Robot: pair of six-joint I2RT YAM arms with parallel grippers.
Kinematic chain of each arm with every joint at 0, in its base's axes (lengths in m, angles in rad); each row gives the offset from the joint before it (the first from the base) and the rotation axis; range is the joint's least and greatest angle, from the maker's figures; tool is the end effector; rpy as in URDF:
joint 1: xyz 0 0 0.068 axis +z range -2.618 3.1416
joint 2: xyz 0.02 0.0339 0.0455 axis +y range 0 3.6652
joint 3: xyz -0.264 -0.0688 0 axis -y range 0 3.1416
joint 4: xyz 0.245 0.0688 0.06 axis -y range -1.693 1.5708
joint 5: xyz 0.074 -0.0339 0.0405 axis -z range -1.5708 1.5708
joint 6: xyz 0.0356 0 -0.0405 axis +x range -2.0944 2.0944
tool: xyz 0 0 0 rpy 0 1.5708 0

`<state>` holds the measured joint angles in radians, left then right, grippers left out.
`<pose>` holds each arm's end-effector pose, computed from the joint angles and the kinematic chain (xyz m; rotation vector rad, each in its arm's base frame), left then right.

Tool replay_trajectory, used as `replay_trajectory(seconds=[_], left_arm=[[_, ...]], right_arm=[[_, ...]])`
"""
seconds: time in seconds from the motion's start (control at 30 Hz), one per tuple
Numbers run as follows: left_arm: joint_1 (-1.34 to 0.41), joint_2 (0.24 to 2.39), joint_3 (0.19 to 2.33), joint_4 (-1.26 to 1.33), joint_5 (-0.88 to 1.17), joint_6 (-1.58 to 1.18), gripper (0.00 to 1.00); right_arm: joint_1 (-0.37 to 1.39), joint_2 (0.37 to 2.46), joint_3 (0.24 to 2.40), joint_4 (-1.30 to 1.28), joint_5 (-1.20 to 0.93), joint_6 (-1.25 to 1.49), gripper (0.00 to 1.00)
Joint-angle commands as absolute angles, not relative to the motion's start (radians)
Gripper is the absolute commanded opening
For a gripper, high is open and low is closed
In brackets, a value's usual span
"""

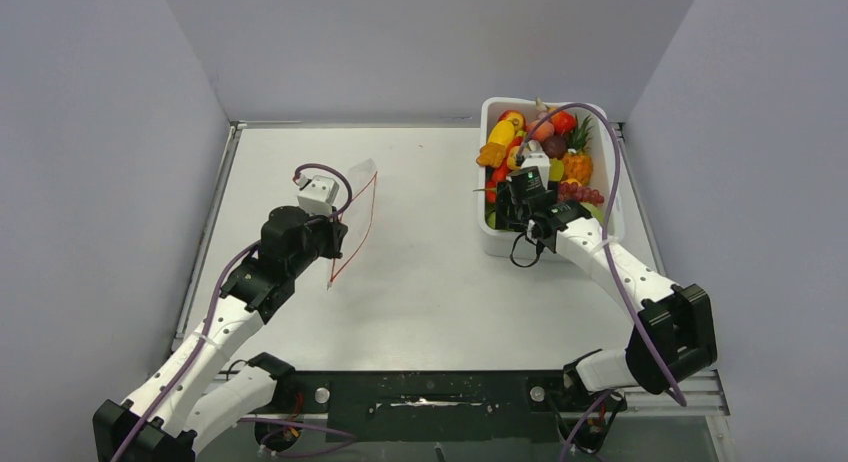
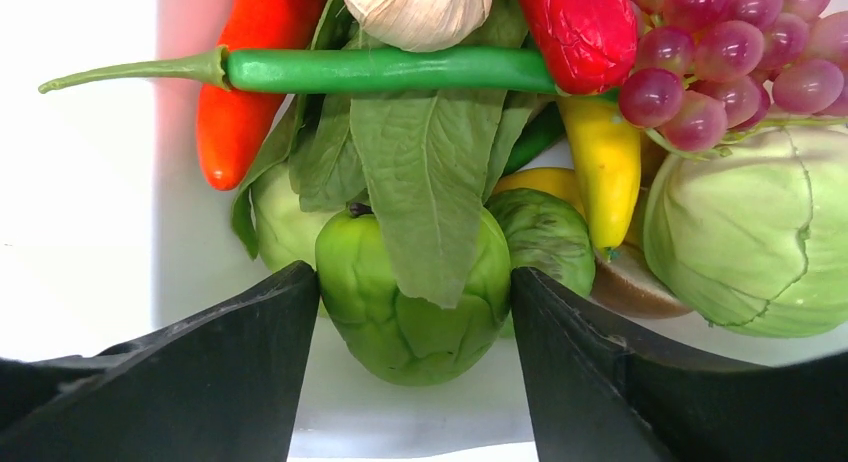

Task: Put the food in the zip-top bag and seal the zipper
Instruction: Pick up the fake vegetable from the bin.

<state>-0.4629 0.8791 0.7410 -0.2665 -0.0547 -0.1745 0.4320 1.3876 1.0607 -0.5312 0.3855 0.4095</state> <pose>0.1827 -0.0890 0.2994 0.2507 1.9767 -0.3600 0.2718 0.1106 0.2703 0.1438 2.3441 -0.0612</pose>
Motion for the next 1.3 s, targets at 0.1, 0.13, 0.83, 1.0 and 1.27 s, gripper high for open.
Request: replay_trajectory(seconds=[0.1,0.13,0.83,1.0,1.27], left_arm=[[-0.46,0.857,0.742,-0.2,-0.054,-0.198,0.0],[-0.46,0.856,0.741,-0.195,-0.052,-0.2,0.0],[-0.454,0.868,0.799,-0.186,-0.09,-0.169,0.0],[-0.453,0.89,0.819,-0.161,-0.05,-0.2,0.0],[-0.449,0.904,0.81,-0.173,-0.006,-0.231,0.0]], right_arm=[[0.426,1.349,1.068,-0.466,0.436,0.358,0.53],[0.426,1.337,1.071,-0.477,0.436,0.363,0.51],[0.594,1.153,1.254,-0.627,0.335,0.485,0.5],[0.631,1.114,1.167,-0.379,0.114,0.561,0.51],[0.741,1.147,1.078,0.017,-0.013,0.686,0.51]])
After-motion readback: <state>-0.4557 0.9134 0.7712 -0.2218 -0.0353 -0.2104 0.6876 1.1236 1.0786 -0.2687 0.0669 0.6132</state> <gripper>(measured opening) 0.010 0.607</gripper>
